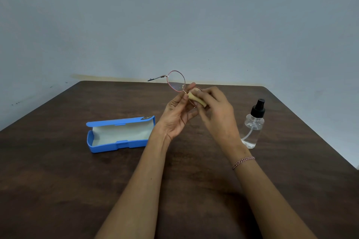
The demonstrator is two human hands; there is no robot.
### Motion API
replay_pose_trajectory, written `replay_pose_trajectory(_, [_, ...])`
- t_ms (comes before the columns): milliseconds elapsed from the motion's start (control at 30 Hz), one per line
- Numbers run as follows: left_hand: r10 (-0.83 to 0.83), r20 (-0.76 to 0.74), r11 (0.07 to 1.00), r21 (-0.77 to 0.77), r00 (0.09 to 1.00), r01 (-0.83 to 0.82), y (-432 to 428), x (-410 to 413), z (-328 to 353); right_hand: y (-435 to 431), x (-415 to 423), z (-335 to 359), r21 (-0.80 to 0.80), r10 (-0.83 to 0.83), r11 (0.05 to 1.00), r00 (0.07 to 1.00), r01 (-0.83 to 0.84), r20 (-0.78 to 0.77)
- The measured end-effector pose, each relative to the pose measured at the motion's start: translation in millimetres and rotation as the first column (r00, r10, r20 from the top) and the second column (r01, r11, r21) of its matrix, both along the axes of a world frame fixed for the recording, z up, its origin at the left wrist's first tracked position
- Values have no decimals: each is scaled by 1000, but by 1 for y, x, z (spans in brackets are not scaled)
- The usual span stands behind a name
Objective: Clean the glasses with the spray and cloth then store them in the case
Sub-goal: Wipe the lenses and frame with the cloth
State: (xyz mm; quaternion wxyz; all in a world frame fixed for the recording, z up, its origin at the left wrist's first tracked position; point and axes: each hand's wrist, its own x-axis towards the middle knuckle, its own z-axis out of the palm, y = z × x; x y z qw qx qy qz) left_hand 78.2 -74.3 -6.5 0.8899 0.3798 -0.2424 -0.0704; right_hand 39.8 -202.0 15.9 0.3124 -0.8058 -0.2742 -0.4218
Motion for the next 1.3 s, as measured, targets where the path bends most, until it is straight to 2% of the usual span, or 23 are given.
replay_pose_trajectory(133, [33, -14, 996, -88, 999, -34, 6, 4, -1, 1, -1, -1, -96, 76, 992, 997, -77, -11])
replay_pose_trajectory(233, [12, -12, 992, -129, 1000, -13, 7, 5, -2, -1, -1, 0, -94, 52, 994, 999, -52, -9])
replay_pose_trajectory(433, [-4, 0, 1000, -28, 1000, 4, 0, 4, -3, -9, 2, 2, 53, -111, 993, 994, 110, 22])
replay_pose_trajectory(567, [-28, -7, 1000, 7, 1000, 28, -2, 2, -3, -3, 0, 1, 18, -58, 998, 998, 57, 38])
replay_pose_trajectory(733, [-9, -21, 997, -82, 1000, 8, 3, 3, -2, -1, -3, 0, -63, 46, 997, 998, -44, 35])
replay_pose_trajectory(833, [-15, -4, 995, -96, 1000, 14, 4, 3, -1, -4, -2, 1, -30, 21, 999, 1000, -21, 16])
replay_pose_trajectory(1067, [-42, 1, 999, 20, 999, 42, -3, 4, -5, -7, 4, 1, 92, -121, 989, 992, 117, 44])
replay_pose_trajectory(1300, [-68, -26, 997, -31, 997, 67, 1, 4, -5, -1, 2, -1, -44, -39, 998, 997, 42, 70])
